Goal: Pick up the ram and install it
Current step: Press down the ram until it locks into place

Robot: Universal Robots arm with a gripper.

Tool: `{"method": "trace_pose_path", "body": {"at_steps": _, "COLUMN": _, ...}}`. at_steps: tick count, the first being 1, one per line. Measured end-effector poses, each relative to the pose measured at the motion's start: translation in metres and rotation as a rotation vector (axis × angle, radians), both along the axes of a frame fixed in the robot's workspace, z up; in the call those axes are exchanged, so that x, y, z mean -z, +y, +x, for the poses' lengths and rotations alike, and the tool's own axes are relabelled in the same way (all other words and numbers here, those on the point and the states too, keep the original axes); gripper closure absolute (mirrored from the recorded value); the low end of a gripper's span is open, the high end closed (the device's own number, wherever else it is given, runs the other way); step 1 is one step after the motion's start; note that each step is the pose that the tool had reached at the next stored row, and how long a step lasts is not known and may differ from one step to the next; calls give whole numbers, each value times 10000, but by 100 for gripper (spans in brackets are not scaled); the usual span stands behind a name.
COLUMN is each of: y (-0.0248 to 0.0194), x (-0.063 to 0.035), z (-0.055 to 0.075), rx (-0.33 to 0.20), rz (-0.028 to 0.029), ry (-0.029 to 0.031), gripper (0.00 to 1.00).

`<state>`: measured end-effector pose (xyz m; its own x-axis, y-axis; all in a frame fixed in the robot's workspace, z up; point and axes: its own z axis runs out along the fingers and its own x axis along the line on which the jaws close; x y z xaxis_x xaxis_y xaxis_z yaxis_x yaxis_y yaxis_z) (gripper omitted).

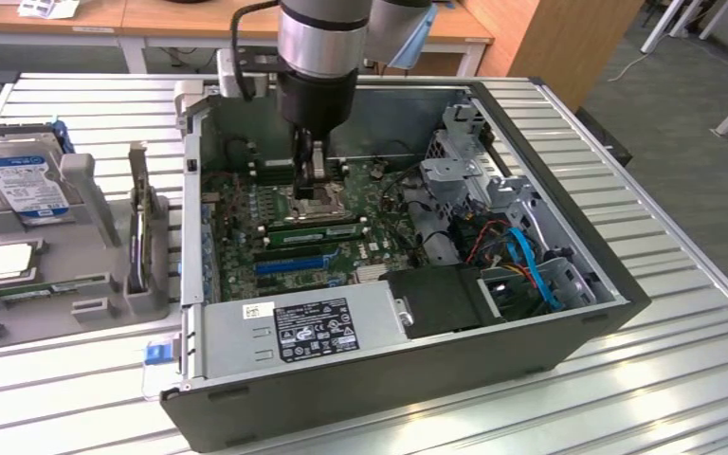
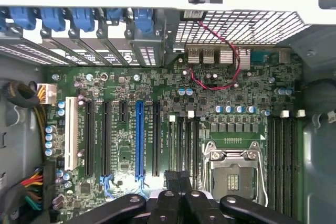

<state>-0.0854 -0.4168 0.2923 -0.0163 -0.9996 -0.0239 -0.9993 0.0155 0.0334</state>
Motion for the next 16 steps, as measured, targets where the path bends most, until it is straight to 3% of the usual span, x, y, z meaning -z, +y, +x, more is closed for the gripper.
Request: {"method": "trace_pose_path", "body": {"at_steps": 16, "y": 0, "x": -263, "z": 0, "rx": 0, "rz": 1, "ry": -1, "gripper": 90}}
